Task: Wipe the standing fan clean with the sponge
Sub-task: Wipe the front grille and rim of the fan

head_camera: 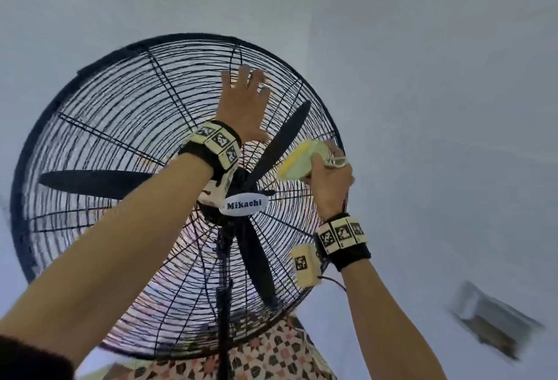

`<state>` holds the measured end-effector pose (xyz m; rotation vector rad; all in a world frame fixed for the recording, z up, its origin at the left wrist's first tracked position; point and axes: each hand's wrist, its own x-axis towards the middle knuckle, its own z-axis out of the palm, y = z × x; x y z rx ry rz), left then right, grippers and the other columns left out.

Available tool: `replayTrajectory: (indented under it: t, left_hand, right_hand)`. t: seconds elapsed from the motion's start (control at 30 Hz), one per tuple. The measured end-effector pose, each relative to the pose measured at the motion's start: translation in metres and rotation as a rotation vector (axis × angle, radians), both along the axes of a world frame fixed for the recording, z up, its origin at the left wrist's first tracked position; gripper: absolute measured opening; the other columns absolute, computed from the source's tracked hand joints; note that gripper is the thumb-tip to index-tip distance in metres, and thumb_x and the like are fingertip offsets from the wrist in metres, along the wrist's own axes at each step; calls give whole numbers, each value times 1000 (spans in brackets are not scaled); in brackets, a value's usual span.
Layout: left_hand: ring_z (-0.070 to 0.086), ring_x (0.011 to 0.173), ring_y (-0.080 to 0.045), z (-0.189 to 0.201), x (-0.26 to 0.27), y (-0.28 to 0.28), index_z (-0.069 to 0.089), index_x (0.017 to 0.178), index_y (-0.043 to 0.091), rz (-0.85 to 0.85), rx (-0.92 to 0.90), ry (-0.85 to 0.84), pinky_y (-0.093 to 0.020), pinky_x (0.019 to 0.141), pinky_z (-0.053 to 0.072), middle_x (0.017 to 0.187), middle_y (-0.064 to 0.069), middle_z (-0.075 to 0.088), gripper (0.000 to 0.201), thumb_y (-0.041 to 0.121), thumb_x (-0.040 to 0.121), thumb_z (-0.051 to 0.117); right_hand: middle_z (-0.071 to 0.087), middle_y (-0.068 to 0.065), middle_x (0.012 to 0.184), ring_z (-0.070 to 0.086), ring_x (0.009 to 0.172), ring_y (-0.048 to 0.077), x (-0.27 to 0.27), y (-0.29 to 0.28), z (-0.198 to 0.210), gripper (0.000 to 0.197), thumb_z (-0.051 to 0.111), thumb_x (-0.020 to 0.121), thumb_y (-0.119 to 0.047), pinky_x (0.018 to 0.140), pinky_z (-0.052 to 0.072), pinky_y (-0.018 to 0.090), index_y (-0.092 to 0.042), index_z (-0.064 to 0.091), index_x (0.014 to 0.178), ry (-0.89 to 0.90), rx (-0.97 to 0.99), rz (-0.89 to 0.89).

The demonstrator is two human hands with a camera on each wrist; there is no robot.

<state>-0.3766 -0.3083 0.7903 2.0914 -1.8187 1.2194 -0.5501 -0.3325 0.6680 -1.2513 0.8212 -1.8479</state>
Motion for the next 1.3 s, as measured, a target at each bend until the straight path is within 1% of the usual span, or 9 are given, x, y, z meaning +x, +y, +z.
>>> replayTrajectory:
  t: [0.07,0.2,0.37,0.57,0.73,0.87,0.93,1.1,1.3]
  left_hand:
    - [10,154,-40,-1,0,-3,34,152,11,-18,1,-7,-67,120,13,165,-13,20,109,76,74,73]
    - [14,153,-39,-4,4,-6,37,152,9,-39,-35,-12,-67,120,14,162,-15,25,112,78,72,73]
    - [17,151,-37,-3,10,-5,40,148,6,-59,-35,24,-66,121,16,158,-15,30,113,75,67,78]
    - [16,153,-38,-4,8,-3,33,153,3,-73,-48,47,-65,121,13,160,-17,28,122,76,66,79]
    - [15,153,-39,-3,17,1,32,153,2,-51,-45,74,-66,121,14,160,-17,28,122,73,67,81]
    - [18,151,-37,-3,9,3,34,152,4,-44,-58,60,-64,120,17,157,-17,31,121,76,65,80]
    - [18,151,-37,-4,7,4,42,148,7,-55,-64,57,-64,120,18,156,-14,32,114,75,65,80]
    - [19,150,-37,-4,9,9,45,144,7,-31,-58,77,-64,119,19,156,-14,32,107,71,67,81]
    - [18,150,-37,-4,-3,9,37,150,5,18,-58,44,-63,119,21,158,-14,29,117,75,66,79]
  right_hand:
    - [69,-9,96,72,74,-1,-1,2,11,41,64,94,-3,61,64,32,-13,65,133,-42,-34,73]
    - [68,-8,111,71,94,9,12,2,14,43,60,96,-2,71,64,36,-19,62,136,-27,-13,189]
    - [69,4,116,70,105,26,2,1,-8,43,66,91,-8,63,64,40,-17,67,133,-17,55,-16]
    - [69,-5,110,71,94,13,11,9,21,45,62,97,-5,74,65,43,-20,62,138,87,-73,137]
    - [70,-7,105,70,89,12,-1,1,0,45,67,90,-10,66,65,45,-21,67,133,184,-4,-94]
    - [68,-4,111,70,89,7,-4,2,29,41,65,96,-8,72,65,37,-15,63,137,67,-42,98]
    - [67,-5,113,71,94,9,1,0,39,39,66,97,-8,73,64,37,-18,63,134,61,-88,146]
    - [67,-1,100,69,100,28,-8,-13,18,43,64,89,-14,63,65,47,-20,65,131,234,-1,-153]
    - [68,-13,96,72,79,4,4,-4,51,43,65,97,-10,68,65,38,-15,61,139,189,-134,35]
